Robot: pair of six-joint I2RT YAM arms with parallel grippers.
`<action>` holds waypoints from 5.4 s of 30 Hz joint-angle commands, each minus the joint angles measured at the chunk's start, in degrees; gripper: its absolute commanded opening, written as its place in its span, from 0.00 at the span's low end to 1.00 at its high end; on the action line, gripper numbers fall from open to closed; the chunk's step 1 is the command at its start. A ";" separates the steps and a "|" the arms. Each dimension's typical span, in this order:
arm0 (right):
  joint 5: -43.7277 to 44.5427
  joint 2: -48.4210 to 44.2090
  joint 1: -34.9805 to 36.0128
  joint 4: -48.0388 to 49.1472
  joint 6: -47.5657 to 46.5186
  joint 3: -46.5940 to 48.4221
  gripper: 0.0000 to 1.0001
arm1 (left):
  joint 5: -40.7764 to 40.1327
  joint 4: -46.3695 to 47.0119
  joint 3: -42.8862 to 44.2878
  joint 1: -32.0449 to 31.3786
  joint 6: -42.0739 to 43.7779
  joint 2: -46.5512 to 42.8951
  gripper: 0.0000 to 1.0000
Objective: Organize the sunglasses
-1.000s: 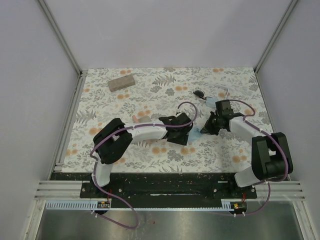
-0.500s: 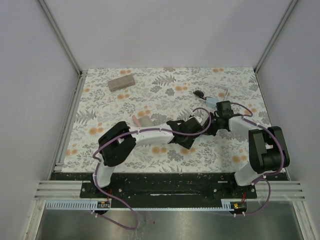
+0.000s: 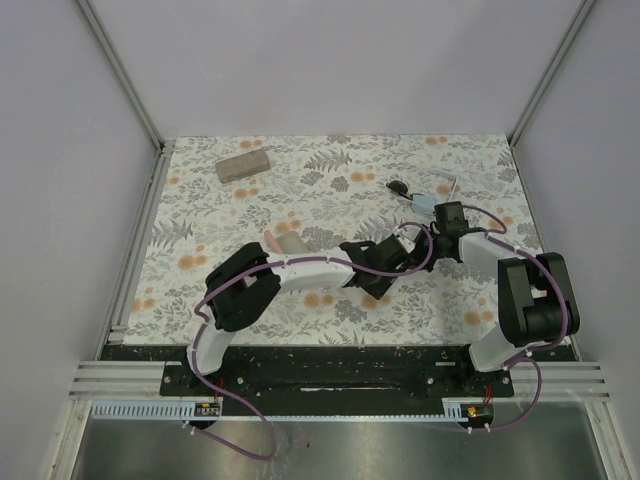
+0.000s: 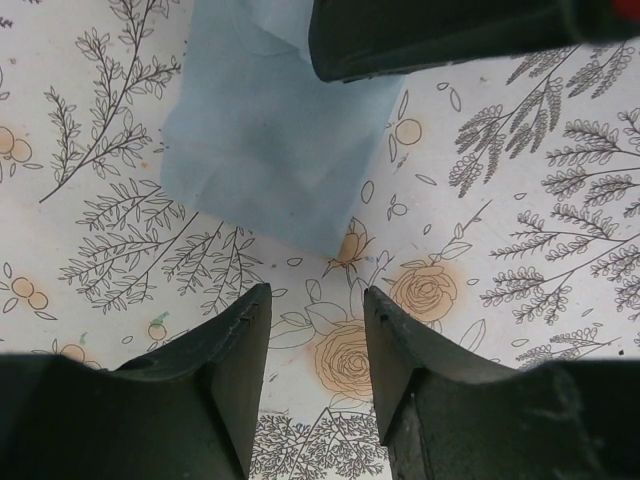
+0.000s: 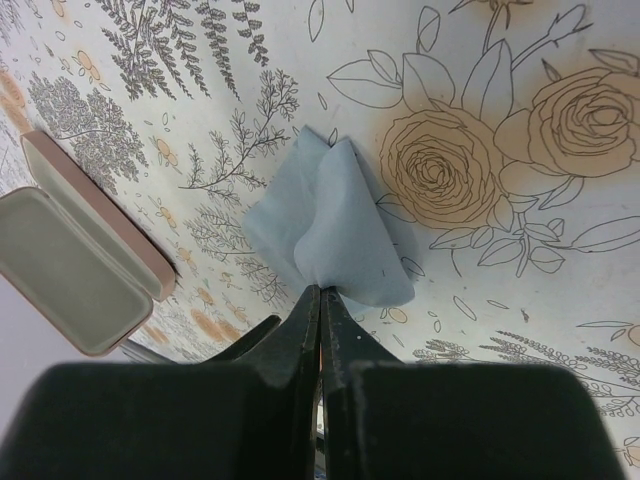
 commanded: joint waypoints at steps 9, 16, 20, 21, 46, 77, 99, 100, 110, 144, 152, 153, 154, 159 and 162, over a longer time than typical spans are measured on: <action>-2.27 0.44 -1.13 1.46 -0.28 -0.36 0.00 | 1.93 1.49 6.41 -0.45 4.03 4.63 0.44; -2.09 0.18 -1.40 1.55 -0.10 -0.63 0.00 | 0.35 0.62 7.38 -0.10 3.77 6.65 0.29; -0.78 -0.87 -1.92 1.46 0.25 -1.50 0.00 | 2.19 0.26 6.95 0.60 2.80 7.36 0.00; 0.10 -1.57 -2.18 1.55 0.25 -1.94 0.00 | 2.37 0.44 6.42 0.69 2.71 7.27 0.00; 6.52 -6.58 -12.12 -3.02 -8.62 -3.26 0.49 | 3.96 2.99 -0.70 0.69 1.22 2.09 0.00; 2.48 2.56 -11.33 -0.38 -8.19 -0.98 0.05 | -3.24 1.32 -5.36 0.95 -3.88 -9.68 0.09; 2.30 -3.34 -11.24 0.32 -8.63 -4.50 0.06 | -18.37 -9.67 -10.02 13.78 -23.83 -12.94 0.25; 2.22 -3.25 -11.24 0.32 -8.71 -4.41 0.08 | -18.11 -9.67 -9.93 14.05 -24.18 -12.42 0.30; 1.60 -3.16 -11.24 0.67 -8.80 -4.58 0.15 | -14.24 -7.48 -9.49 17.65 -25.68 -6.97 0.29; 1.07 -1.58 -10.19 1.38 -8.36 -4.06 0.30 | -10.29 -1.59 -7.12 9.48 -11.79 -9.25 0.31; 3.09 0.44 -8.34 -0.03 -8.54 -2.39 0.24 | -8.88 0.70 -8.43 8.60 -11.00 -14.16 0.34; 3.18 0.62 -8.34 -0.03 -8.54 -2.21 0.15 | -9.05 1.05 -8.78 8.08 -10.48 -14.96 0.34; 3.27 0.71 -8.34 -0.12 -8.63 -2.12 0.10 | -9.05 1.49 -9.05 7.72 -10.04 -15.75 0.34; 3.97 -2.01 -8.34 -0.12 -8.63 -3.17 0.00 | -8.27 5.26 -10.02 3.86 -6.35 -17.25 0.34; 5.63 -5.17 -8.34 -0.21 -8.98 -4.40 0.00 | -6.34 7.11 -9.58 2.45 -4.42 -16.11 0.34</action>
